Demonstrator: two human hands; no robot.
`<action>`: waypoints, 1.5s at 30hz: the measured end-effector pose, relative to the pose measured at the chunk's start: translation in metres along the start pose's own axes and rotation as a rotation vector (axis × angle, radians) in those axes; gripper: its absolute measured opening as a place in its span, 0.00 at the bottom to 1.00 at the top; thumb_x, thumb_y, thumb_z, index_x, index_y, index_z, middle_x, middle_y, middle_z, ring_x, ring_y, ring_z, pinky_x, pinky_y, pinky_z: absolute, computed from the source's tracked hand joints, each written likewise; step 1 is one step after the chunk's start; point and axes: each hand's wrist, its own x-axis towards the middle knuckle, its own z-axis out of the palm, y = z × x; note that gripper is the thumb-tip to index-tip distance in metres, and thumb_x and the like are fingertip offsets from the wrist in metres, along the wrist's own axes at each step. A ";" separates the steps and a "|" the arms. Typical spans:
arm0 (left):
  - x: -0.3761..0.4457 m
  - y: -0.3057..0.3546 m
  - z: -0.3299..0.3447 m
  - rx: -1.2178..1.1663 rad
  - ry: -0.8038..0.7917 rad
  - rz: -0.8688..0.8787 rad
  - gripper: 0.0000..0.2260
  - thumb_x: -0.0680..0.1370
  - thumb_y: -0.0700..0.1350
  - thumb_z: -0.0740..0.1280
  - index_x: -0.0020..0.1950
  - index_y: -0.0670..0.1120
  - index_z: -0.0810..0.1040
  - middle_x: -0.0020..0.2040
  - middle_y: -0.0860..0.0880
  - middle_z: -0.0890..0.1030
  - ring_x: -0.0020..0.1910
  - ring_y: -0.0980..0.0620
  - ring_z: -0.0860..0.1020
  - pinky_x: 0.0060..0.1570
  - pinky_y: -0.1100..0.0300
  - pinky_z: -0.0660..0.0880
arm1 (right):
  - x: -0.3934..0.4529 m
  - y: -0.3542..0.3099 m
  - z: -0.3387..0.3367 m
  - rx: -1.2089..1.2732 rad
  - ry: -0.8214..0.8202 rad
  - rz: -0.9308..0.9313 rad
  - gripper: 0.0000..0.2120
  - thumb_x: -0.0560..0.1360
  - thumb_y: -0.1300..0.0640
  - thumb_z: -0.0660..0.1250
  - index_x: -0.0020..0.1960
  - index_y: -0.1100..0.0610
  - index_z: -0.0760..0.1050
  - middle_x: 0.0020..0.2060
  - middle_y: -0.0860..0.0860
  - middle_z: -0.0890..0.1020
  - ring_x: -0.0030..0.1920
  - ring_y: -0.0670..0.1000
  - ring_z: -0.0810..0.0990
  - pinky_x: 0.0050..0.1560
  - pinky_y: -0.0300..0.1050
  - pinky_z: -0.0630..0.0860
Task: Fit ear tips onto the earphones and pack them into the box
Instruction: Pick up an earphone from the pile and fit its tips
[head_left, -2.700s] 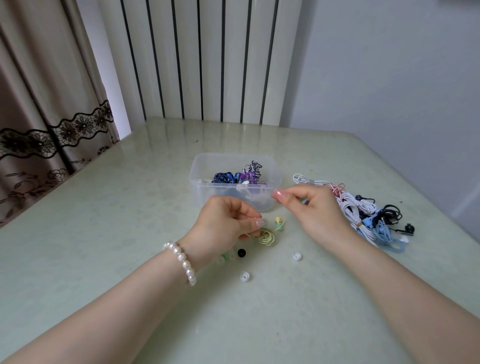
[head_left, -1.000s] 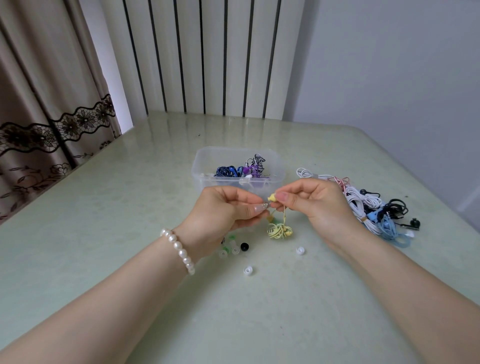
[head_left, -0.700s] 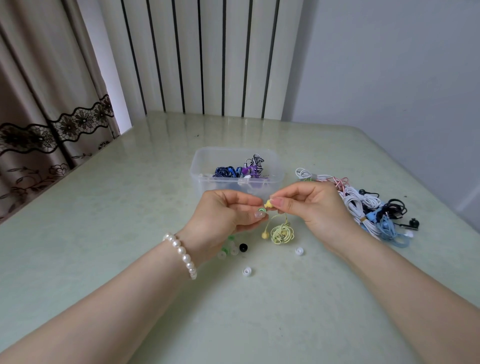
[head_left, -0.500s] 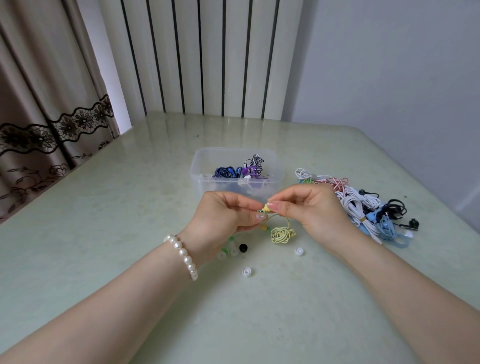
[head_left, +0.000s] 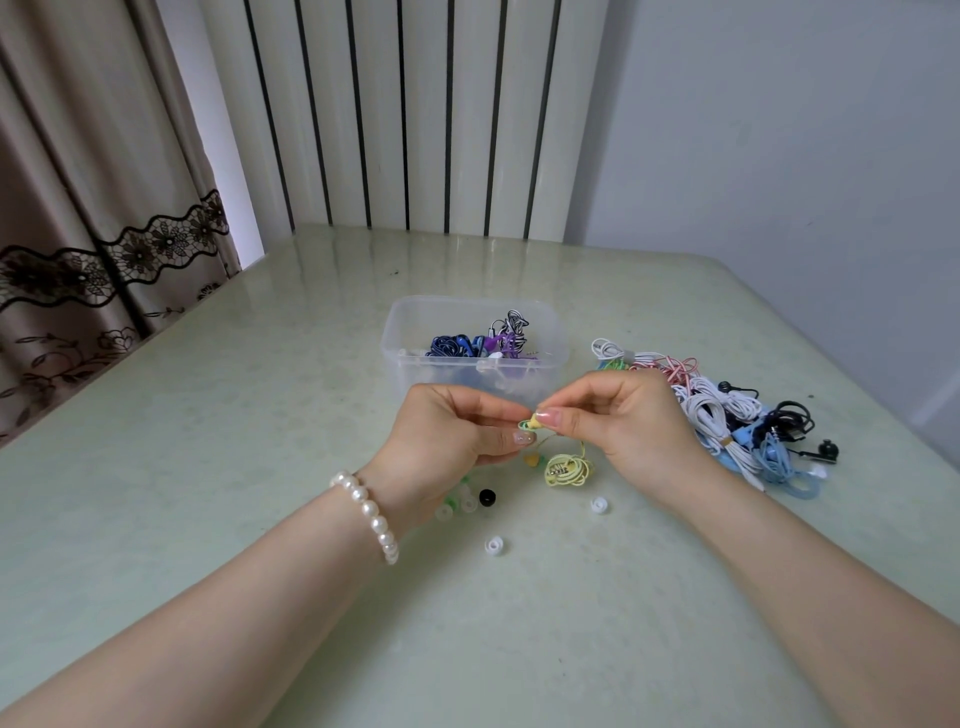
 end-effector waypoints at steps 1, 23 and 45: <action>0.000 0.000 0.000 0.003 0.004 -0.001 0.09 0.67 0.26 0.69 0.39 0.39 0.81 0.31 0.47 0.82 0.31 0.53 0.81 0.37 0.63 0.80 | 0.000 0.000 0.000 0.004 -0.003 0.010 0.09 0.65 0.70 0.72 0.33 0.57 0.80 0.30 0.50 0.81 0.31 0.44 0.78 0.37 0.34 0.75; 0.003 0.003 -0.001 -0.355 -0.053 -0.212 0.10 0.71 0.25 0.63 0.46 0.36 0.78 0.38 0.42 0.84 0.37 0.49 0.84 0.40 0.60 0.80 | 0.001 -0.001 0.004 0.075 0.079 0.064 0.07 0.68 0.71 0.69 0.35 0.61 0.78 0.23 0.45 0.80 0.24 0.43 0.78 0.30 0.31 0.74; 0.000 0.005 0.005 -0.521 -0.081 -0.259 0.10 0.73 0.29 0.61 0.52 0.35 0.77 0.46 0.39 0.83 0.42 0.48 0.83 0.46 0.57 0.80 | 0.000 0.006 0.009 0.053 0.235 0.000 0.10 0.67 0.69 0.71 0.33 0.55 0.78 0.23 0.44 0.80 0.26 0.42 0.77 0.33 0.32 0.74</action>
